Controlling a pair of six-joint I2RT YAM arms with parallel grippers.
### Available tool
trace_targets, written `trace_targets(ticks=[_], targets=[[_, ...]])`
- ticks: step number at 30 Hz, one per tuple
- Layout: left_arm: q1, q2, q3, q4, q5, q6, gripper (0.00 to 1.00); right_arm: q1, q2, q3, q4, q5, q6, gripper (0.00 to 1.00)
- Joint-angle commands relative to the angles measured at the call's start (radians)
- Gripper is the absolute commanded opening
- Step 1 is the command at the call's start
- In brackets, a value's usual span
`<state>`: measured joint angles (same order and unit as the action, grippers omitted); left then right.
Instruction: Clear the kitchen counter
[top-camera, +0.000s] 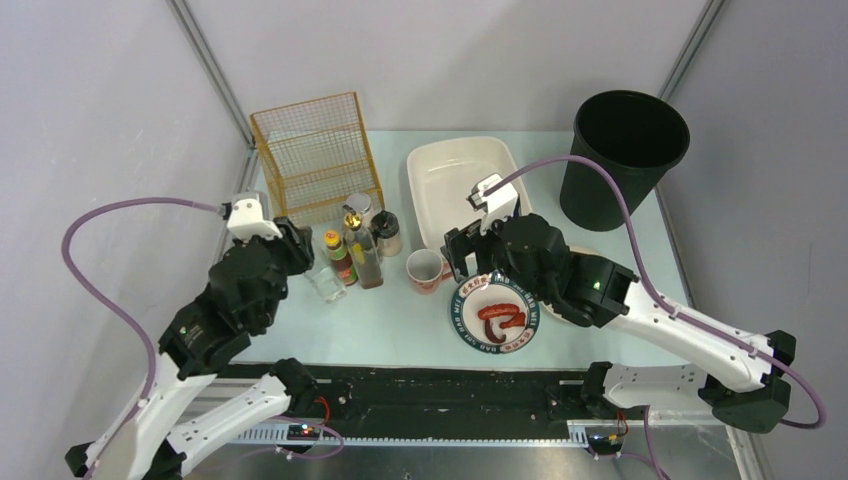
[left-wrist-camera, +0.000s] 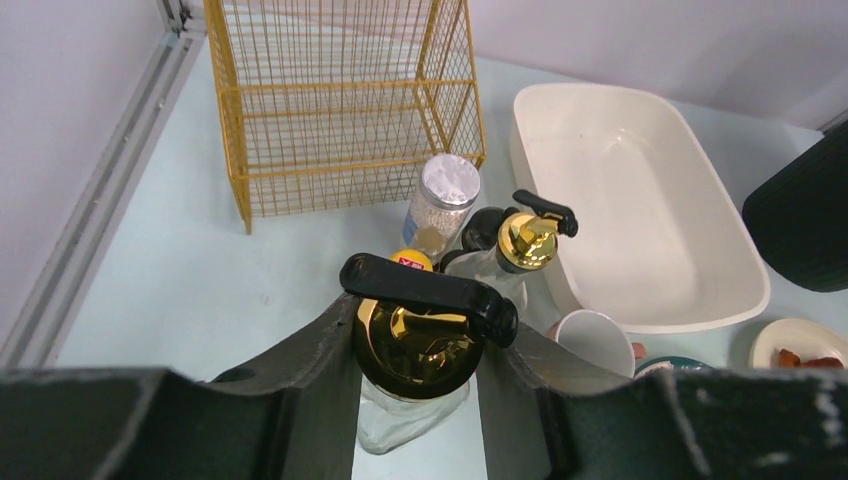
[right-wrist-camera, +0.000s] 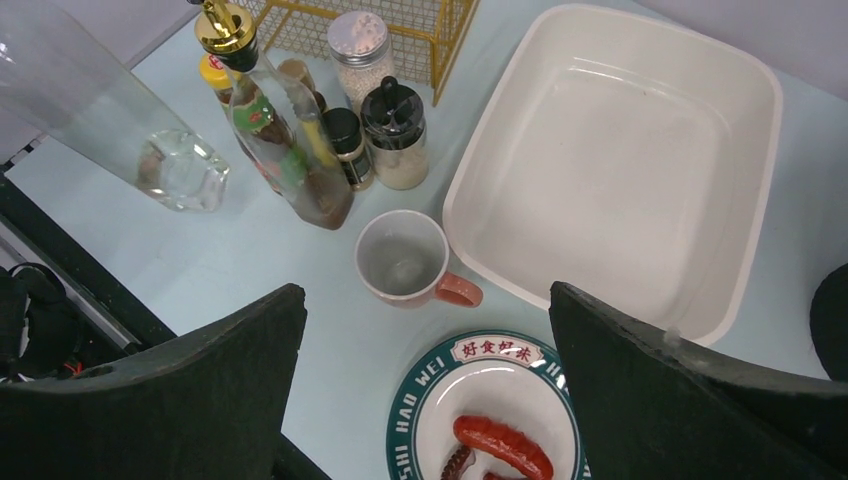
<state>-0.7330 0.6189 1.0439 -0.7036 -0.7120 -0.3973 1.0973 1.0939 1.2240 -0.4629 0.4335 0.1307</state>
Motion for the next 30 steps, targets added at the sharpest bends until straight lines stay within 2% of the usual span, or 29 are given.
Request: trace_targets(ticks=[1, 7, 18, 30], targets=[[-0.003, 0.003, 0.126, 0.021, -0.028, 0.037, 0.0, 0.007, -0.032, 0.0, 0.004, -0.012, 0.002, 0.96], [-0.004, 0.025, 0.225, 0.007, -0.002, 0.06, 0.0, 0.013, -0.048, 0.0, 0.003, -0.013, 0.004, 0.95], [-0.004, 0.09, 0.415, -0.016, -0.047, 0.134, 0.0, 0.019, -0.062, 0.0, -0.007, -0.013, 0.013, 0.95], [-0.002, 0.32, 0.703, -0.011, -0.112, 0.267, 0.0, 0.023, -0.057, 0.0, 0.014, -0.029, 0.011, 0.95]])
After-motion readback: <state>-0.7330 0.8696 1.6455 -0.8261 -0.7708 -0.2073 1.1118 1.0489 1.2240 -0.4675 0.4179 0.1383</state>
